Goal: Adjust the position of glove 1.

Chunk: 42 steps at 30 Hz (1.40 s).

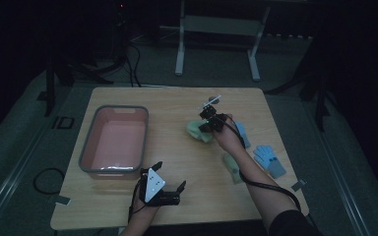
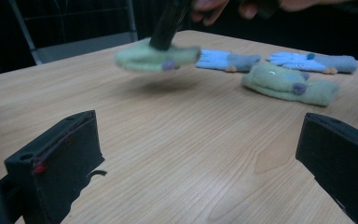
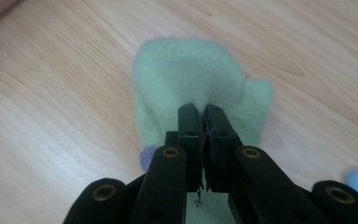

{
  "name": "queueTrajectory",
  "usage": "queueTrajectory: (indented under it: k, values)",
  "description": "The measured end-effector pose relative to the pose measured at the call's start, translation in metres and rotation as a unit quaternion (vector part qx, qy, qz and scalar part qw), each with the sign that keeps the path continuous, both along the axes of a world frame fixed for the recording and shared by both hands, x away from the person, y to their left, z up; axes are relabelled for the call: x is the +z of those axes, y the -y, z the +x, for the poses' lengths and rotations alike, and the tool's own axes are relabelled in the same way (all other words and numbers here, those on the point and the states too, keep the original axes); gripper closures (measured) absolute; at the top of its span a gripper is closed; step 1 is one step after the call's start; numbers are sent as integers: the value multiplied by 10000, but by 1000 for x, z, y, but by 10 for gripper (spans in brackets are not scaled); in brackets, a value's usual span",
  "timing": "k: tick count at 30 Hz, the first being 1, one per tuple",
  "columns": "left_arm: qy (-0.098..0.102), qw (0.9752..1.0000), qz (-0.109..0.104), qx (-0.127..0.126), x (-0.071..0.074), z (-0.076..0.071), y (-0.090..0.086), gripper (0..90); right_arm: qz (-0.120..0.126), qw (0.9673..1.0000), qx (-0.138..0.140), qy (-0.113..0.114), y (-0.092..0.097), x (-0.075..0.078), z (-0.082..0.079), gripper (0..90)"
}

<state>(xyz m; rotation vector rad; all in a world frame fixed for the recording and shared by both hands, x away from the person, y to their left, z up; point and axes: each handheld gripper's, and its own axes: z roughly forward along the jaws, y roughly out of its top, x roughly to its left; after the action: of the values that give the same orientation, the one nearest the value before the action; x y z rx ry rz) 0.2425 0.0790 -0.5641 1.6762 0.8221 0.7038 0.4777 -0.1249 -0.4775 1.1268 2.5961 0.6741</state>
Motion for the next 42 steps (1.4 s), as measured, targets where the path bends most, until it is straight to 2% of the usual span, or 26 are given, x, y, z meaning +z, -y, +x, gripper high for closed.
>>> queueTrajectory:
  k: [3, 5, 7, 10, 11, 12, 13, 15, 16, 18, 23, 26, 27, 28, 32, 33, 36, 37, 40, 41, 42]
  values:
    - [37, 10000, 25, 4, 0, 0, 1, 2, 104, 9992, -363, 99, 6, 18, -12, 869]
    - [35, 10000, 17, -6, 0, 0, 2, 2, 283, 9978, -592, 80, 9, 25, -19, 869]
    - [35, 10000, 14, -26, 0, 1, 3, 2, 355, 9961, -803, 73, 10, 28, -26, 869]
    - [77, 10000, -45, -20, 2, 2, 5, 2, 383, 9948, -937, -62, 8, 25, -34, 869]
    - [120, 9999, -44, -14, 2, 2, 6, 2, 462, 9935, -1034, -96, 9, 24, -38, 869]
    - [157, 9999, -36, -8, 3, 2, 7, 2, 497, 9926, -1107, -106, 9, 24, -41, 870]
    - [205, 9998, -8, -22, 4, 1, 9, 2, 448, 9932, -1072, -98, 9, 23, -45, 870]
    - [265, 9996, 29, -36, 5, 0, 10, 2, 549, 9913, -1194, -60, 12, 24, -52, 873]
    - [282, 9996, 20, -53, 6, 0, 10, 2, 479, 9917, -1189, -33, 13, 24, -56, 873]
    - [260, 9996, -18, -58, 6, 0, 10, 2, 621, 9897, -1289, -22, 19, 23, -64, 874]
    - [239, 9997, -76, -75, 6, 4, 10, 2, 787, 9852, -1519, 82, 27, 18, -90, 875]
    - [253, 9996, -81, -115, 6, 6, 12, 2, 932, 9833, -1563, -25, 24, 6, -103, 875]
    - [255, 9996, -89, -128, 7, 6, 12, 2, 857, 9841, -1553, -10, 20, 1, -107, 875]
    - [247, 9995, -122, -136, 7, 7, 13, 2, 819, 9847, -1535, -87, 17, -7, -109, 875]
    - [245, 9994, -94, -207, 7, 7, 15, 2, 626, 9855, -1542, -322, 8, -29, -108, 873]
    - [244, 9994, -97, -215, 7, 7, 15, 2, 500, 9866, -1515, -335, 6, -34, -107, 872]
    - [239, 9993, -121, -248, 7, 8, 15, 2, 484, 9858, -1520, -520, 3, -46, -105, 863]
    - [223, 9993, -137, -272, 7, 8, 14, 2, 417, 9867, -1475, -548, 2, -50, -104, 861]
    - [216, 9992, -155, -288, 7, 8, 14, 2, 491, 9863, -1482, -530, 2, -53, -103, 861]
    - [218, 9992, -206, -275, 8, 7, 12, 2, 416, 9887, -1350, -507, 1, -50, -101, 807]
    - [211, 9992, -207, -263, 8, 7, 11, 2, 465, 9891, -1310, -483, 3, -46, -100, 775]
